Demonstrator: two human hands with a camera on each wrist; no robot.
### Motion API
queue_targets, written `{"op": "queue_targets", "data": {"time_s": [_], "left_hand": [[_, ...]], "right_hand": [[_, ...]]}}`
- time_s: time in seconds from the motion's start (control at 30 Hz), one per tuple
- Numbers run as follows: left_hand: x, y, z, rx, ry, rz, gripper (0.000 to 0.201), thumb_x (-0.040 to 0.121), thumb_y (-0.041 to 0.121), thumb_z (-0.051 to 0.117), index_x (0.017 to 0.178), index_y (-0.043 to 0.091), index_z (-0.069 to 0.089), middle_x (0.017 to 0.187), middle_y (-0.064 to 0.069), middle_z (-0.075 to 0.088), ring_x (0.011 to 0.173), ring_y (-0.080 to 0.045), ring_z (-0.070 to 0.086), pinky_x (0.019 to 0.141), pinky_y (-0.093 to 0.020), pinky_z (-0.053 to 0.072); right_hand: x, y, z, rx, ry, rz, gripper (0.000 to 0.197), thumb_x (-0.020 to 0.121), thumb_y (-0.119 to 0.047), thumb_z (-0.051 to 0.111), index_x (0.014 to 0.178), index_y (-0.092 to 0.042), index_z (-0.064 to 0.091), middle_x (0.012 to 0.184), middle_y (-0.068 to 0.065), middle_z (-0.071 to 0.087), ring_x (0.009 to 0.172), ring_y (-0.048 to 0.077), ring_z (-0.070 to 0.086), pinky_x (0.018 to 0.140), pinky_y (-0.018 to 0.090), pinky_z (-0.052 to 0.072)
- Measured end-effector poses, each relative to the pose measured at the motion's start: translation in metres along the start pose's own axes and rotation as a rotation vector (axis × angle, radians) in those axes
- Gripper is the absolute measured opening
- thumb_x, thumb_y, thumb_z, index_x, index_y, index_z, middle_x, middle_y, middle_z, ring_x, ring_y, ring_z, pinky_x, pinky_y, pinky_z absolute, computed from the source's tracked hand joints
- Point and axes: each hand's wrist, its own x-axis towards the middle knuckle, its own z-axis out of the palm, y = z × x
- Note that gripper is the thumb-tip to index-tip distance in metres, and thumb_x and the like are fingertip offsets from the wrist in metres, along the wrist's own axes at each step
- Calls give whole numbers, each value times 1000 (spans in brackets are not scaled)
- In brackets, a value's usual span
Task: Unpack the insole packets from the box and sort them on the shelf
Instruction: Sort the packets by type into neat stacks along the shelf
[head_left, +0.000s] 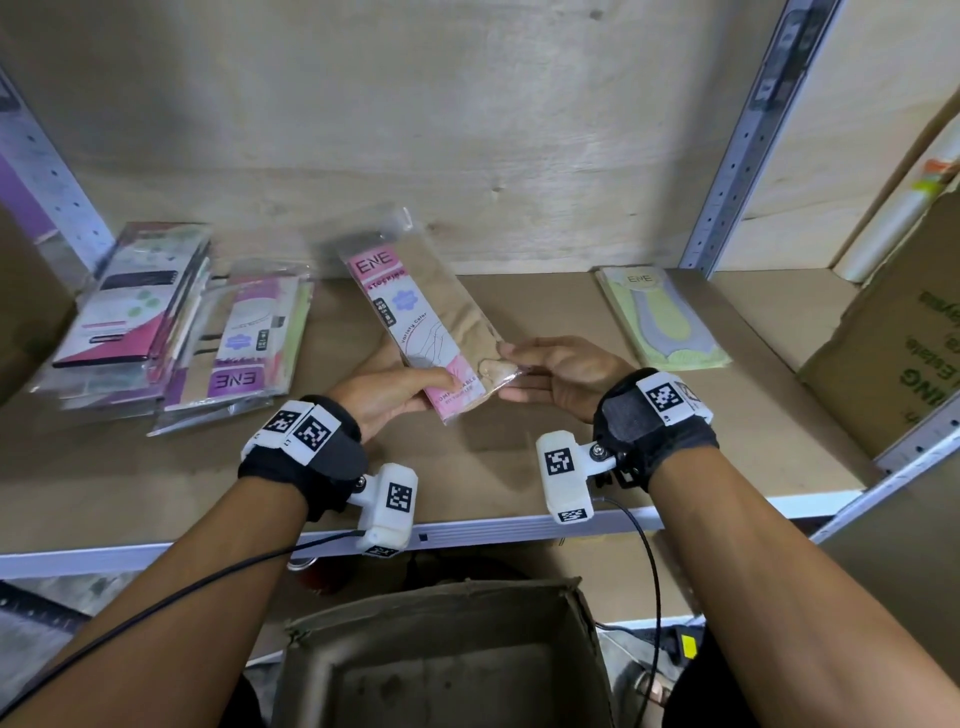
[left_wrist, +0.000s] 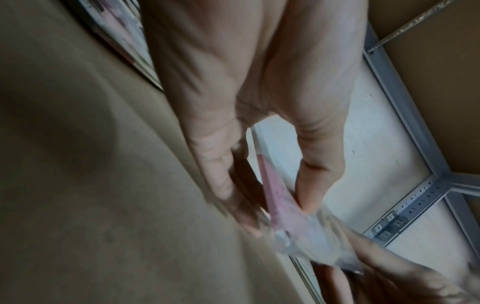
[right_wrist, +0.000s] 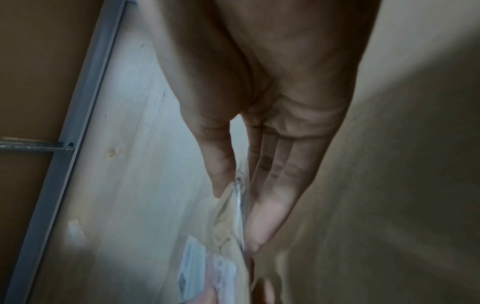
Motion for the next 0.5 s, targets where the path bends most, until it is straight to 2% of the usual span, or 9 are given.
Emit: {"op": "queue_targets", "data": {"time_s": [0.1,0.2,0.27,0.33,0.43,0.5], "left_hand": [[-2,1,0,17,-38,-32,77,72,5,79,139,21,43,113,1,75,104,-20,73,76,-33,62],[-4,2,-1,22,-84,-51,67,79,-1,76,135,21,47,116,-4,75,105,-25,73,76,-34,61],[-6,2,-1,54,-113,-61,62,81,-2,75,131,22,50,116,-4,75,105,-24,73,77,-33,61],[-6,2,1,104,-120,-68,56,80,-3,76,125,23,55,112,-2,76,103,-21,74,75,-30,61],[-4,2,7,170,-60,-70,49,78,-1,80,117,21,62,107,0,77,100,-18,74,75,-29,61],[-1,2,13,167,51,-70,53,75,-1,83,120,13,60,106,-6,75,97,-18,75,77,-31,62]], "right_hand": [[-1,0,-1,-29,12,-5,36,87,-6,71,119,7,60,99,18,75,77,22,74,67,30,62],[-2,0,-2,-81,29,14,27,87,-6,71,111,3,63,92,16,76,71,20,73,66,30,63],[-4,0,-2,-138,30,32,25,85,-10,74,105,0,64,90,14,75,67,17,72,66,30,62],[-5,0,-4,-200,18,37,28,84,-12,76,107,0,65,94,14,74,69,17,72,68,30,62],[-7,0,-6,-240,16,27,17,85,-6,74,99,-2,64,87,12,73,66,16,70,72,31,63],[-8,-3,-9,-261,62,19,12,85,-5,74,91,-4,63,89,14,71,72,19,70,71,31,63]]}}
